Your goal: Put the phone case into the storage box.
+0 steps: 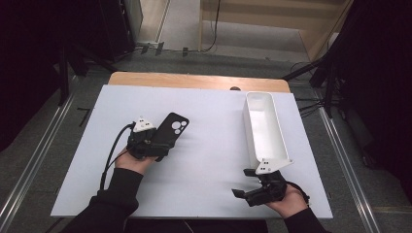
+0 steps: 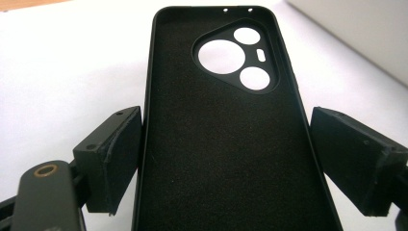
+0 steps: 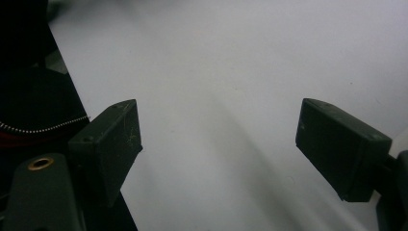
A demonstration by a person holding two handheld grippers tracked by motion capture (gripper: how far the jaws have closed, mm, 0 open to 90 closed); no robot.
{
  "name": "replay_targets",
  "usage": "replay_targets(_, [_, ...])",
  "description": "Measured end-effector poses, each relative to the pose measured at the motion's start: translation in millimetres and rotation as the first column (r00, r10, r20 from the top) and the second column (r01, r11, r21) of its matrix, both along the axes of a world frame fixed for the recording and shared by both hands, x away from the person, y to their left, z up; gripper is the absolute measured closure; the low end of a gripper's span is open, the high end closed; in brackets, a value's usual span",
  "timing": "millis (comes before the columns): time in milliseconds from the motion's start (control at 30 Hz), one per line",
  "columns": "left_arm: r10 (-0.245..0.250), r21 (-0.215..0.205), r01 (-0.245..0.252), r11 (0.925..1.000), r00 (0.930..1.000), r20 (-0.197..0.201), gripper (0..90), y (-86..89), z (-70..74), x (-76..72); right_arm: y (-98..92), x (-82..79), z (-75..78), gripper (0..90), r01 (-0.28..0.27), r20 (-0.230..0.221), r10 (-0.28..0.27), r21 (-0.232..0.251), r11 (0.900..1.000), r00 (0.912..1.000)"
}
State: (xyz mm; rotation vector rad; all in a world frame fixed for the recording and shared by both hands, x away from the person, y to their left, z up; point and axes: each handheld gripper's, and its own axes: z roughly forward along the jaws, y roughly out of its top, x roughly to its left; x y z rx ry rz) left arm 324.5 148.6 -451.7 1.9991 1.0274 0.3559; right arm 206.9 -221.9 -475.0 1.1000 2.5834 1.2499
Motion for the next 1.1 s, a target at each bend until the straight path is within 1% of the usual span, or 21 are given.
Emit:
replay_targets(133, [-0.016, -0.012, 0.016, 0.9998, 0.9998, 0.015, 13.6, -9.6, 0.8, -10.5, 1.3, 0.9, 0.9, 14.5, 0.002, -0.004, -0.002, -0.006, 1.0, 1.0])
replay_targets(233, [-0.023, -0.026, 0.023, 0.9994, 0.9994, 0.026, 13.6, -16.1, 0.7, -17.9, 1.5, 1.3, 1.2, 14.5, 0.011, 0.004, -0.011, -0.019, 1.0, 0.9999])
replay_targets(333, [-0.032, -0.025, 0.033, 0.9992, 0.9989, 0.034, 13.6, -19.6, 0.6, -21.8, 0.7, 2.5, 1.5, 14.5, 0.014, 0.003, -0.014, -0.02, 1.0, 0.9999])
replay_targets(367, [-0.04, -0.019, 0.04, 0.999, 0.9983, 0.042, 13.6, -22.1, 0.6, -24.9, 0.8, 2.8, 1.8, 14.5, 0.014, 0.004, -0.014, -0.021, 1.0, 0.9999])
replay_targets(433, [-0.04, -0.023, 0.042, 0.9989, 0.9978, 0.053, 13.6, -24.2, 0.3, -27.5, 1.6, 2.5, 3.0, 14.5, 0.022, -0.003, -0.022, -0.022, 0.999, 0.9997])
replay_targets(500, [-0.029, -0.029, 0.031, 0.9991, 0.9976, 0.063, 13.6, -26.1, 0.0, -29.9, 2.1, 2.9, 4.1, 14.5, 0.026, 0.003, -0.026, -0.019, 0.999, 0.9997])
replay_targets(633, [-0.013, -0.044, 0.018, 0.9989, 0.995, 0.099, 13.6, -27.0, -0.2, -34.9, 4.2, 3.6, 8.2, 14.5, 0.04, 0.002, -0.04, 0.003, 0.999, 0.9992])
replay_targets(667, [-0.013, -0.044, 0.018, 0.9989, 0.995, 0.099, 13.6, -27.0, -0.2, -34.9, 4.2, 3.6, 8.2, 14.5, 0.04, 0.002, -0.04, 0.003, 0.999, 0.9992])
replay_targets(700, [0.007, -0.075, 0.003, 0.9972, 0.9912, 0.132, 13.6, -26.8, 0.4, -39.3, 6.1, 3.7, 10.9, 14.5, 0.044, 0.002, -0.044, 0.015, 0.999, 0.999])
replay_targets(733, [0.011, -0.082, 0.0, 0.9966, 0.9895, 0.144, 13.6, -26.6, 1.5, -41.2, 7.0, 3.6, 11.9, 14.5, 0.048, 0.0, -0.048, 0.017, 0.999, 0.9988])
replay_targets(767, [0.011, -0.082, 0.0, 0.9966, 0.9895, 0.144, 13.6, -26.6, 1.5, -41.2, 7.9, 3.7, 13.0, 14.5, 0.051, 0.001, -0.051, 0.017, 0.999, 0.9987])
replay_targets(800, [0.022, -0.093, -0.006, 0.9957, 0.9851, 0.171, 13.6, -26.6, 3.5, -44.8, 9.1, 3.6, 14.5, 14.5, 0.054, 0.001, -0.054, 0.021, 0.998, 0.9985])
replay_targets(833, [0.026, -0.099, -0.008, 0.9951, 0.9829, 0.183, 13.6, -26.7, 4.0, -46.3, 9.9, 3.5, 15.4, 14.5, 0.057, 0.0, -0.057, 0.023, 0.998, 0.9984])
replay_targets(900, [0.037, -0.111, -0.014, 0.9937, 0.9786, 0.202, 13.6, -27.0, 4.2, -49.4, 11.1, 4.0, 17.5, 14.5, 0.065, 0.002, -0.065, 0.031, 0.997, 0.9979])
replay_targets(933, [0.037, -0.111, -0.014, 0.9937, 0.9786, 0.202, 13.6, -27.0, 4.2, -49.4, 11.1, 4.0, 17.5, 14.5, 0.065, 0.002, -0.065, 0.031, 0.997, 0.9979])
replay_targets(967, [0.049, -0.128, -0.021, 0.9915, 0.9738, 0.222, 13.6, -27.1, 3.5, -51.8, 12.1, 5.1, 20.0, 14.5, 0.082, -0.003, -0.082, 0.04, 0.996, 0.9966])
replay_targets(1000, [0.049, -0.128, -0.021, 0.9915, 0.9738, 0.222, 13.6, -27.1, 3.5, -51.8, 12.2, 6.1, 20.5, 14.5, 0.084, 0.001, -0.084, 0.041, 0.996, 0.9964])
replay_targets(1033, [0.061, -0.147, -0.028, 0.9888, 0.9721, 0.226, 13.6, -27.1, 3.0, -53.8, 12.6, 6.8, 21.7, 14.5, 0.094, -0.001, -0.094, 0.045, 0.995, 0.9956])
replay_targets(1067, [0.07, -0.149, -0.036, 0.9882, 0.9699, 0.233, 13.6, -27.2, 3.0, -54.9, 13.0, 7.9, 22.5, 14.5, 0.101, 0.0, -0.101, 0.044, 0.994, 0.9949])
replay_targets(1100, [0.076, -0.159, -0.038, 0.9865, 0.9673, 0.242, 13.6, -27.9, 2.5, -56.0, 13.7, 8.6, 23.7, 14.5, 0.113, -0.001, -0.113, 0.043, 0.993, 0.9936])
